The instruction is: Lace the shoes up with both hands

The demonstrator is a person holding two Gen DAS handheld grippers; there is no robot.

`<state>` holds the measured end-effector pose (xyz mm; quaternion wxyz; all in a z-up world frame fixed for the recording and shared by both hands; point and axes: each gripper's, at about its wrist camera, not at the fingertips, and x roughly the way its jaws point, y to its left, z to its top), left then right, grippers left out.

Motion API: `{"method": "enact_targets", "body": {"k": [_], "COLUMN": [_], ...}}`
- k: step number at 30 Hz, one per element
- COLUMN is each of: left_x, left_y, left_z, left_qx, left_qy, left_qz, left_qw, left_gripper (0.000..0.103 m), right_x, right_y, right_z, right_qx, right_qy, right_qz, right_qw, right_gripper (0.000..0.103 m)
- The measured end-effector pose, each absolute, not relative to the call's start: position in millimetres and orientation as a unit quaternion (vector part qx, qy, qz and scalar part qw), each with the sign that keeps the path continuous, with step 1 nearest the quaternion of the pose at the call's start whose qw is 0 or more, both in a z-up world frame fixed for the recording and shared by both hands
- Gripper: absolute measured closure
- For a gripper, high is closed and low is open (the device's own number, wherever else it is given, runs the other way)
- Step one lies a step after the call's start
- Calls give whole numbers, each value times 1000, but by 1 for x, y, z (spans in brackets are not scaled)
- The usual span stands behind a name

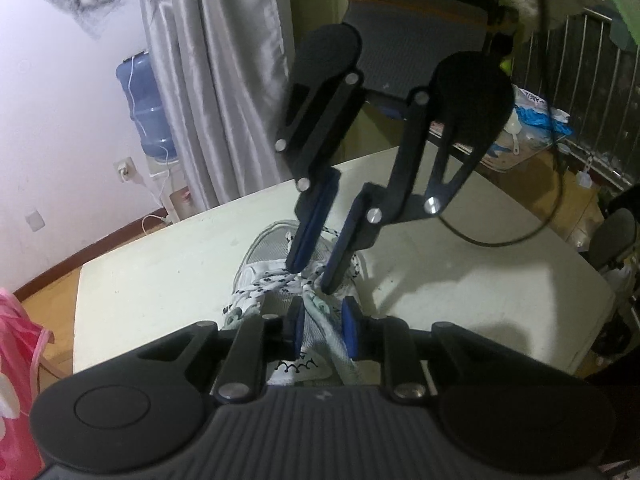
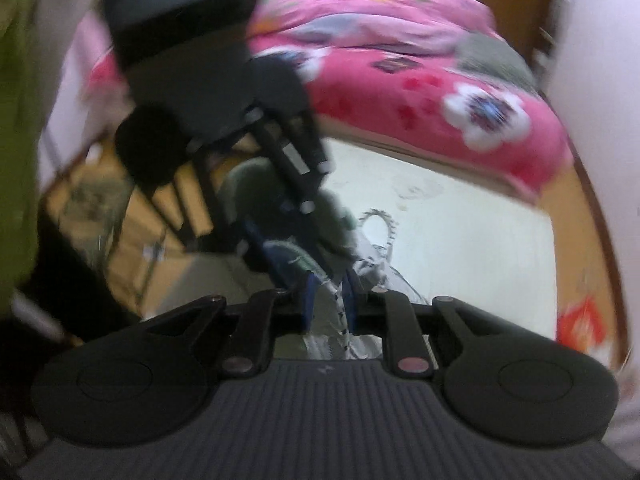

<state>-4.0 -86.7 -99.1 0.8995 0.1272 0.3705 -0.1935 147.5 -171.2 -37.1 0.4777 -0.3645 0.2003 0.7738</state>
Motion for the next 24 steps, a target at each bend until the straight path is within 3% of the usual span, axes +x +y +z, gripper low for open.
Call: {"method": "enact_targets", "body": {"k": [10, 24], "left_x": [-7, 9], "left_y": [-90, -91], "left_z": [-96, -99], "left_qx": [133, 117], "left_qy": [375, 389], "left_qz": [-181, -159], "left_qw": [899, 900], "left_gripper": [82, 82], "right_x": [141, 135], "right_y": [-152, -157], "right_z": [-48, -48], "right_qx": [-437, -462], "right_qy": [132, 59], "right_qz": [797, 810], "right_qw": [395, 356], "right_gripper": [89, 90]}}
